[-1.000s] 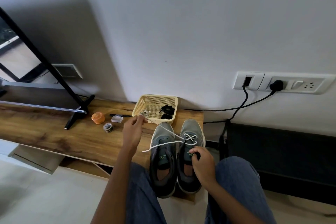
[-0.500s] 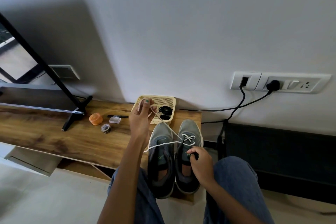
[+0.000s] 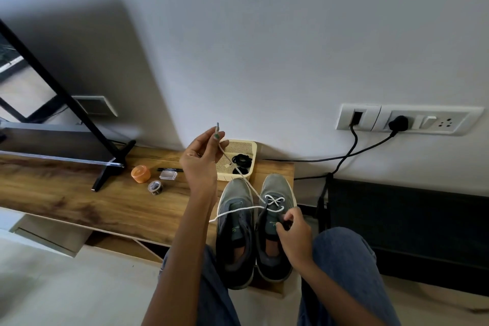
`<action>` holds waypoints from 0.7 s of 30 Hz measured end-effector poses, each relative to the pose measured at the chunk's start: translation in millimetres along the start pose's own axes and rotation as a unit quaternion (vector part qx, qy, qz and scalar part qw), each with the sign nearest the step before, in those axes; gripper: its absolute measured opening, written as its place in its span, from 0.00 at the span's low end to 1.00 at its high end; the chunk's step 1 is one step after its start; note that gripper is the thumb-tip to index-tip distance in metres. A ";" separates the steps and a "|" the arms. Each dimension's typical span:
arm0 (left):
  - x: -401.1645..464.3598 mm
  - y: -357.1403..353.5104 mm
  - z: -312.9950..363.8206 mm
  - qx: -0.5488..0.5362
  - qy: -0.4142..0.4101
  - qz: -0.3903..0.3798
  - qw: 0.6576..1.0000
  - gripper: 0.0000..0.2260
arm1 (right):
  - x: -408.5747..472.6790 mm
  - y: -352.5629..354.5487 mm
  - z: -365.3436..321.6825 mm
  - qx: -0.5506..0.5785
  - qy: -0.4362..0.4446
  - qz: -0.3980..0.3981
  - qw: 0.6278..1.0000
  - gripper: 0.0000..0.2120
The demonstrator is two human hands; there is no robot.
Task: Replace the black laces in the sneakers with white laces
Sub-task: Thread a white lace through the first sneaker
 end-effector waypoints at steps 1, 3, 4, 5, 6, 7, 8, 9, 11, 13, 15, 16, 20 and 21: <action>-0.9 -1.3 -2.9 0.023 0.002 -0.002 1.000 0.07 | 1.4 0.0 3.0 0.000 -0.013 -0.002 1.000 0.10; -3.2 -5.0 -16.0 0.091 0.011 -0.011 0.996 0.07 | 5.9 -1.0 7.6 -0.003 -0.031 -0.016 0.999 0.10; -5.7 -6.8 -25.6 0.139 0.018 -0.014 0.990 0.07 | 8.0 -1.4 9.1 -0.002 -0.041 -0.027 0.999 0.10; -8.7 -7.8 -38.5 0.192 0.026 -0.016 0.981 0.06 | 9.8 -1.9 10.7 0.001 -0.053 -0.038 0.998 0.09; -12.8 -8.8 -53.0 0.240 0.034 -0.022 0.970 0.04 | 11.2 -2.2 12.0 0.003 -0.063 -0.046 0.997 0.08; -17.8 -10.5 -69.5 0.284 0.043 -0.037 0.957 0.02 | 13.1 -2.7 13.4 -0.001 -0.071 -0.056 0.996 0.06; -23.9 -12.3 -86.9 0.323 0.053 -0.057 0.943 0.01 | 14.9 -2.6 13.0 -0.011 -0.073 -0.067 0.995 0.03; -29.4 -12.6 -105.1 0.361 0.062 -0.075 0.927 0.02 | 17.0 -4.2 14.2 -0.019 -0.070 -0.081 0.994 0.03; -40.0 -10.8 -139.2 0.440 0.080 -0.101 0.889 0.02 | 21.5 -6.9 16.3 -0.010 -0.062 -0.109 0.992 0.07; -47.2 -7.7 -161.4 0.527 0.062 -0.104 0.841 0.03 | 25.4 -7.7 22.2 0.021 -0.075 -0.125 0.989 0.07; -49.7 -5.6 -167.8 0.593 0.019 -0.083 0.801 0.05 | 28.3 -6.2 30.7 0.061 -0.109 -0.125 0.984 0.09; -50.8 -7.0 -166.5 0.617 -0.015 -0.075 0.783 0.05 | 28.7 -5.0 33.8 0.080 -0.127 -0.120 0.981 0.10; -52.5 -18.7 -171.0 0.743 -0.155 -0.078 0.646 0.04 | 24.1 -3.4 44.4 0.165 -0.204 -0.096 0.960 0.11; -50.5 -17.5 -175.2 0.757 -0.160 -0.069 0.629 0.05 | 22.5 -3.9 47.2 0.183 -0.224 -0.089 0.953 0.11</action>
Point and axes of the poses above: each hand's wrist, its own x-axis towards the middle knuckle, its own y-axis out of the back of the hand, z = x × y, the point moved 7 cm from there along x, towards the middle knuckle, and after that the axes turned 9 degrees about y, right-handed, at the moved point
